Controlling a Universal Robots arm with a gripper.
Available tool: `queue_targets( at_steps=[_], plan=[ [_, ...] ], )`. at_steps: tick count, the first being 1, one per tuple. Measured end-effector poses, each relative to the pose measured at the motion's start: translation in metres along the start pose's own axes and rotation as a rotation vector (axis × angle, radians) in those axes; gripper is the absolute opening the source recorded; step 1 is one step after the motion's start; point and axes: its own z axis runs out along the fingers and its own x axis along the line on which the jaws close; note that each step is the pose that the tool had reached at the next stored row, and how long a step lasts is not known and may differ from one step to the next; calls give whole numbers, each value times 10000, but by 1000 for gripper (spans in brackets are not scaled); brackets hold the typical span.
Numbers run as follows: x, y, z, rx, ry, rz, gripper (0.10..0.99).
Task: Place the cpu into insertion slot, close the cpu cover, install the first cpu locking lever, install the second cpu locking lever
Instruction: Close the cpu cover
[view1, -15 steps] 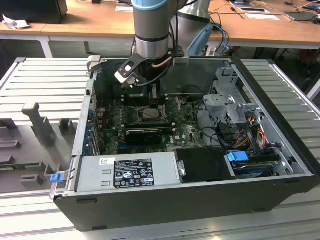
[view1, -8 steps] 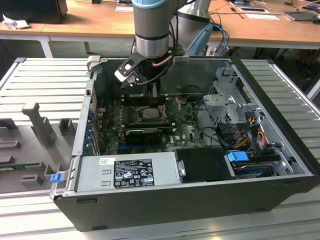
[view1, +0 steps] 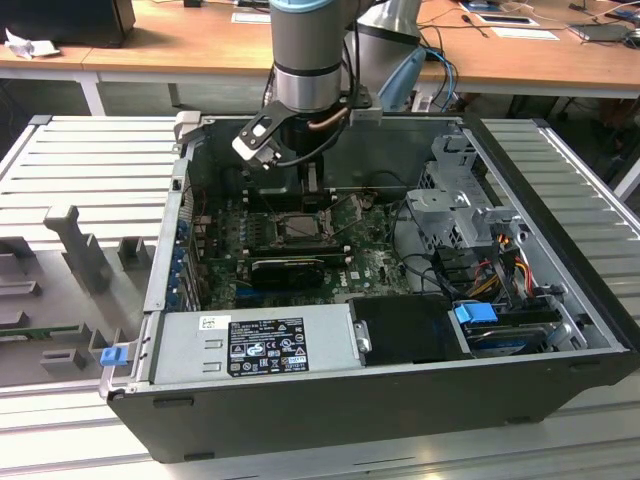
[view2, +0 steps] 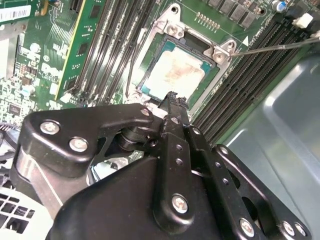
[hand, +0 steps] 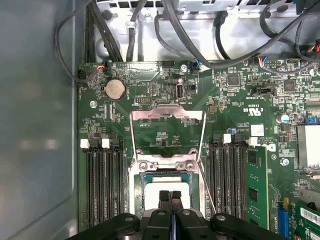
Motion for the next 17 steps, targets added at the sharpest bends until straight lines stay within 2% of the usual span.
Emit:
queue_targets(
  at_steps=[3, 9, 13, 17],
  plan=[
    [2, 3, -41, 0, 0, 1, 106],
    [4, 49, -46, 1, -1, 1, 106],
    [7, 53, -101, 0, -4, 0, 106],
    [9, 69, -112, -1, -3, 0, 106]
  ],
)
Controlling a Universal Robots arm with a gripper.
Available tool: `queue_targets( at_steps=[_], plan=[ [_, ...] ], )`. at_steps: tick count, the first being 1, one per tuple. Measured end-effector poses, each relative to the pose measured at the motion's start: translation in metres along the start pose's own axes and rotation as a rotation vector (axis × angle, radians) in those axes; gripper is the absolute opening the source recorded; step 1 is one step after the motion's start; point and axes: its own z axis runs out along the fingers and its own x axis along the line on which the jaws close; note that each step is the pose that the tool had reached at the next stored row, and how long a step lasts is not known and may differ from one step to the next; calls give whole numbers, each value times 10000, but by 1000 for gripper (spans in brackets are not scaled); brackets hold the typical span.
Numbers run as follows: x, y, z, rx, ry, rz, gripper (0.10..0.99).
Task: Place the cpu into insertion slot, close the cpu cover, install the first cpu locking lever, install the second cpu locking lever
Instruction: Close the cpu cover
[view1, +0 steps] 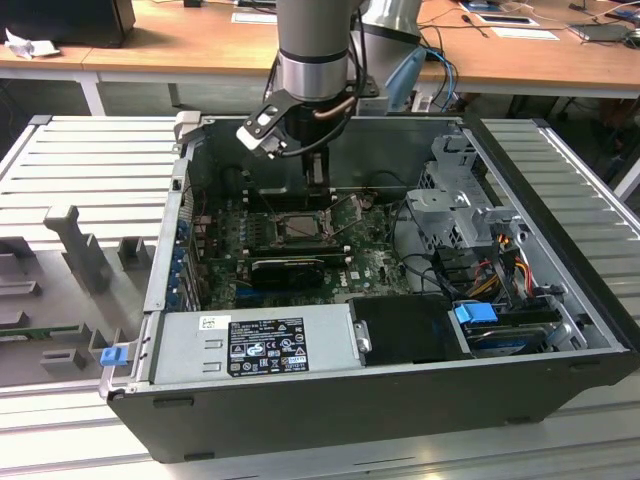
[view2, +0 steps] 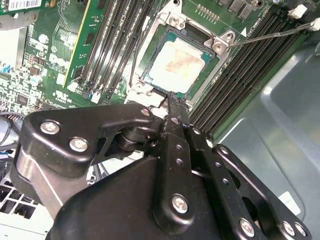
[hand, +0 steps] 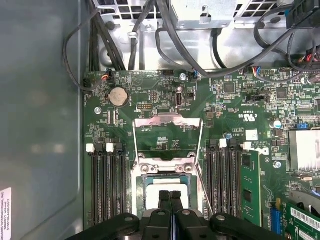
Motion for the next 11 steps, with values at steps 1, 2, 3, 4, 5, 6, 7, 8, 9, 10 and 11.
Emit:
queue_targets(
  at_steps=[1, 2, 3, 4, 5, 6, 7, 8, 9, 10, 11],
  plan=[
    [0, 13, -1, 1, -2, 0, 106],
    [1, 19, -3, 2, -1, 0, 106],
    [1, 21, -10, 3, -4, 0, 106],
    [2, 22, -18, 2, -2, 0, 106],
    [3, 24, -34, 2, -1, 0, 106],
    [3, 25, -46, 2, -2, -1, 106],
    [4, 25, -54, 2, -1, -1, 106],
    [5, 27, -62, 2, -2, 0, 106],
    [6, 32, -63, 1, 0, 0, 106],
    [6, 39, -65, 1, 1, 0, 106],
    [6, 47, -69, 2, -1, 0, 106]
  ],
)
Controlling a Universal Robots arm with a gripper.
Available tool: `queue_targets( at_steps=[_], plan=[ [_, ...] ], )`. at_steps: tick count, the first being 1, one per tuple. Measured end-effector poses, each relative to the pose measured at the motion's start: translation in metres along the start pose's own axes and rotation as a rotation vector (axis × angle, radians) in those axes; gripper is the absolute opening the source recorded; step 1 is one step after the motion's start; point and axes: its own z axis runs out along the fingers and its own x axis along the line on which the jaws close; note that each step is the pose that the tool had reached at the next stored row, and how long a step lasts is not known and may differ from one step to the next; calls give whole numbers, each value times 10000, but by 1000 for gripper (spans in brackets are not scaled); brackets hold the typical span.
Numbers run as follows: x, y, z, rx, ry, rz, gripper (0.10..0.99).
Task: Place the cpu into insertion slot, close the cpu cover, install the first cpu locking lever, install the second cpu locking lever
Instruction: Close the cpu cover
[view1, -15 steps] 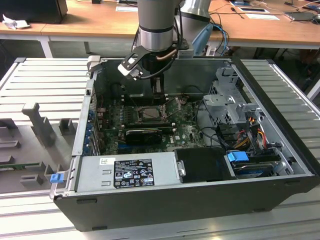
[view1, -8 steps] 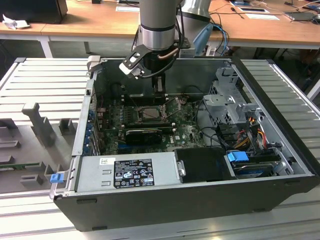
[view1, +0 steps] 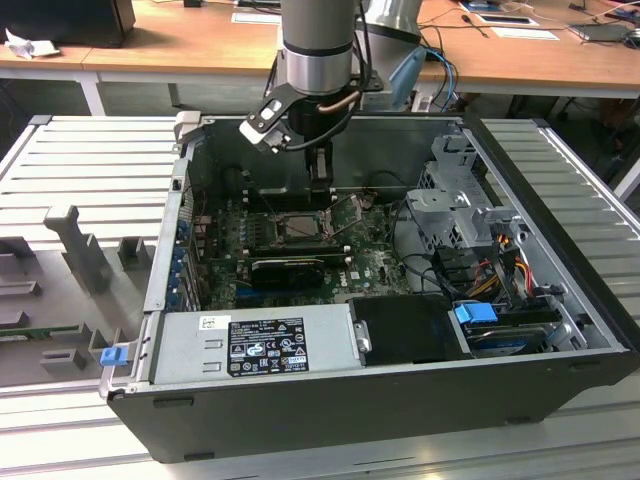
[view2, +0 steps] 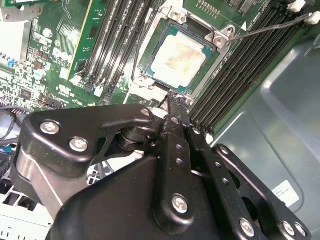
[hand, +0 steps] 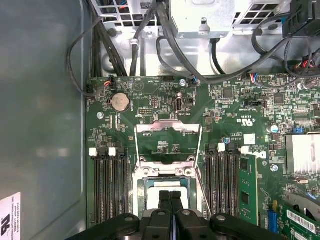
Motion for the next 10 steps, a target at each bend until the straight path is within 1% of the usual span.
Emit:
queue_targets(
  at_steps=[6, 10],
  plan=[
    [6, 36, -21, 0, 1, 0, 106],
    [12, 54, -54, 0, 0, 1, 106]
  ],
)
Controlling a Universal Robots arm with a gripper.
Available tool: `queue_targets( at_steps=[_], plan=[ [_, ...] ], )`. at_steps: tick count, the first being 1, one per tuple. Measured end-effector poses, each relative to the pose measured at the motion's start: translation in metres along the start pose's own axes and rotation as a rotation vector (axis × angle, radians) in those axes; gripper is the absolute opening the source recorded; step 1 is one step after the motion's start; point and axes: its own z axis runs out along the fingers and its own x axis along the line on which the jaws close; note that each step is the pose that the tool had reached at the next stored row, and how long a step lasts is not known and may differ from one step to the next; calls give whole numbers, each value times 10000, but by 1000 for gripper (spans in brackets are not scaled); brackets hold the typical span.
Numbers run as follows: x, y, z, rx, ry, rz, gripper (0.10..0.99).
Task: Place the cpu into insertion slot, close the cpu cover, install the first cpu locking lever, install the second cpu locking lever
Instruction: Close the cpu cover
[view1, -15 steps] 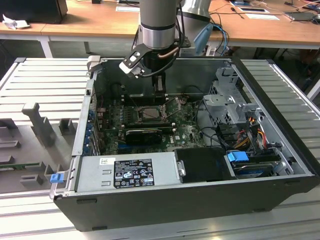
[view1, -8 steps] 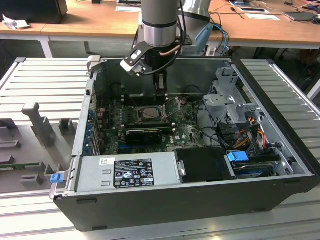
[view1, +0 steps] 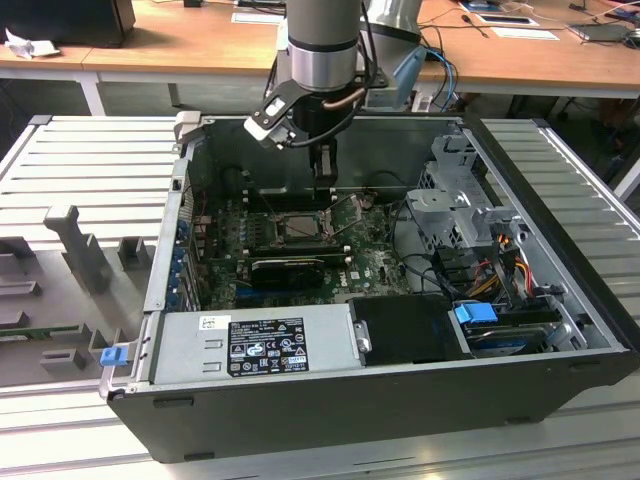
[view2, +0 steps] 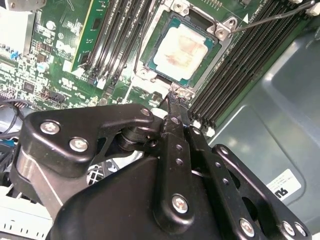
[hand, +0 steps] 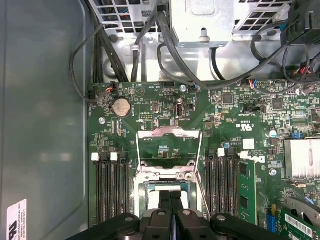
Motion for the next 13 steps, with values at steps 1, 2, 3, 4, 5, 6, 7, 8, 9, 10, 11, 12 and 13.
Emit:
queue_targets(
  at_steps=[1, 2, 3, 4, 5, 6, 7, 8, 9, 10, 11, 12, 13],
  plan=[
    [4, 2, -18, 0, 0, -2, 106],
    [6, 3, -30, 0, 0, -1, 106],
    [9, 4, -40, 0, 0, -1, 106],
    [11, 5, -44, -1, 1, 0, 106],
    [13, 5, -49, 0, 1, 0, 106],
    [15, 6, -55, 1, 0, -1, 106],
    [16, 8, -60, 1, 0, -2, 106],
    [17, 13, -65, 0, 0, -1, 106],
    [18, 17, -68, 1, 1, -1, 106],
    [19, 22, -73, 1, 1, 1, 106],
    [20, 26, -77, 1, 2, -1, 106],
    [21, 29, -79, 2, 1, -1, 106],
    [21, 30, -81, 2, 0, 0, 106]
  ],
)
